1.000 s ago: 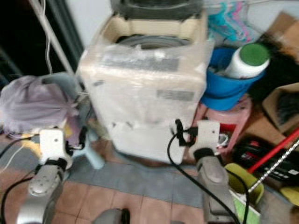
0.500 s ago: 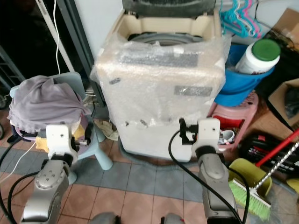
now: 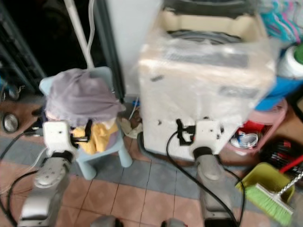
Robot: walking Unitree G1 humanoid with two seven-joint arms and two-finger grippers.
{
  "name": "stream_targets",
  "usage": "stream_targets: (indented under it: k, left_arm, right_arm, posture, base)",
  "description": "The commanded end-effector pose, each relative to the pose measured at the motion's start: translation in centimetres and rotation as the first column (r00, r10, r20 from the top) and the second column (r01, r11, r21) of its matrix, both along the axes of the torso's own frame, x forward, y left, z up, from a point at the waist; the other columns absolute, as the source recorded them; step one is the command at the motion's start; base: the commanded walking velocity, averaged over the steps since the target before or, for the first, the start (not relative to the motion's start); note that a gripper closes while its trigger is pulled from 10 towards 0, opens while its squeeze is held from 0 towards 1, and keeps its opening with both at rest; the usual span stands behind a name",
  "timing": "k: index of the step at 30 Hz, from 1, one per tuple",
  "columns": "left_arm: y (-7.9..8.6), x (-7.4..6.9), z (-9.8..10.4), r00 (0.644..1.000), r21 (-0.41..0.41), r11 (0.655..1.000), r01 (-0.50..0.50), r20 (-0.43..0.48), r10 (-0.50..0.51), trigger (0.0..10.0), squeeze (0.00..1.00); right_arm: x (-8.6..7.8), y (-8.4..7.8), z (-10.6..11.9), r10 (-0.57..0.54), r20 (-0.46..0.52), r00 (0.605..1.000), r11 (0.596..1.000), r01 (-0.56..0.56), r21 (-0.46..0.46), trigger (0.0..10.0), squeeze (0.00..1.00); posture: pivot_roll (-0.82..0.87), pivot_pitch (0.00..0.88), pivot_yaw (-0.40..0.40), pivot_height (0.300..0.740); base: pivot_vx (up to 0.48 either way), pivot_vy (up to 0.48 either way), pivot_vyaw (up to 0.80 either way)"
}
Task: Clothes washing
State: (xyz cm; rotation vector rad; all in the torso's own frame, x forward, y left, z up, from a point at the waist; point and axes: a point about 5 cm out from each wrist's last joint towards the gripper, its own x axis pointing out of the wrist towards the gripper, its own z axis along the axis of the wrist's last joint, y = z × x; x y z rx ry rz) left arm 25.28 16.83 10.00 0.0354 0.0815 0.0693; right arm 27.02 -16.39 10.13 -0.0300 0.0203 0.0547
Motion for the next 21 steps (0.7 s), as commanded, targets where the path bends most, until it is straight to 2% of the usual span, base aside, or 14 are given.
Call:
stream_targets:
  k: [1,7,10,14,21]
  left_arm:
    - [0.29,-0.04,0.04,1.000,0.003,1.000,-0.028,-0.003,0.028,10.0,0.00]
    - [1.01,-0.39,-0.41,0.999,-0.008,0.999,-0.044,-0.024,0.044,10.0,0.00]
    - [1.13,-0.43,-0.45,0.998,-0.007,0.999,-0.052,-0.028,0.052,10.0,0.00]
    - [1.19,-0.55,-0.53,0.998,-0.001,0.999,-0.048,-0.036,0.048,10.0,0.00]
    - [1.19,-0.43,-0.71,0.998,-0.006,0.999,-0.050,-0.043,0.049,10.0,0.00]
  right_arm:
    - [0.07,0.28,0.18,0.022,0.008,1.000,1.000,-0.022,-0.004,10.0,0.00]
    - [-0.06,0.39,0.17,0.043,0.004,0.999,0.999,-0.043,-0.006,10.0,0.00]
    - [-0.07,0.48,0.14,0.054,0.002,0.999,0.999,-0.054,0.003,10.0,0.00]
    - [-0.11,0.88,-0.06,0.084,0.005,0.996,0.996,-0.084,-0.029,10.0,0.00]
    - [0.01,0.84,-0.34,0.086,-0.010,0.996,0.996,-0.086,-0.007,10.0,0.00]
  posture:
    - [-0.04,0.071,0.033,0.740]
    - [-0.05,0.068,0.027,0.740]
    - [-0.05,0.069,0.027,0.740]
    - [-0.05,0.070,0.026,0.740]
    - [-0.05,0.061,0.018,0.740]
  base:
    - [0.000,0.000,0.79]
    - [0.000,0.000,0.71]
    - [0.273,0.000,0.54]
    - [0.382,0.000,0.77]
    - [0.480,0.000,0.77]
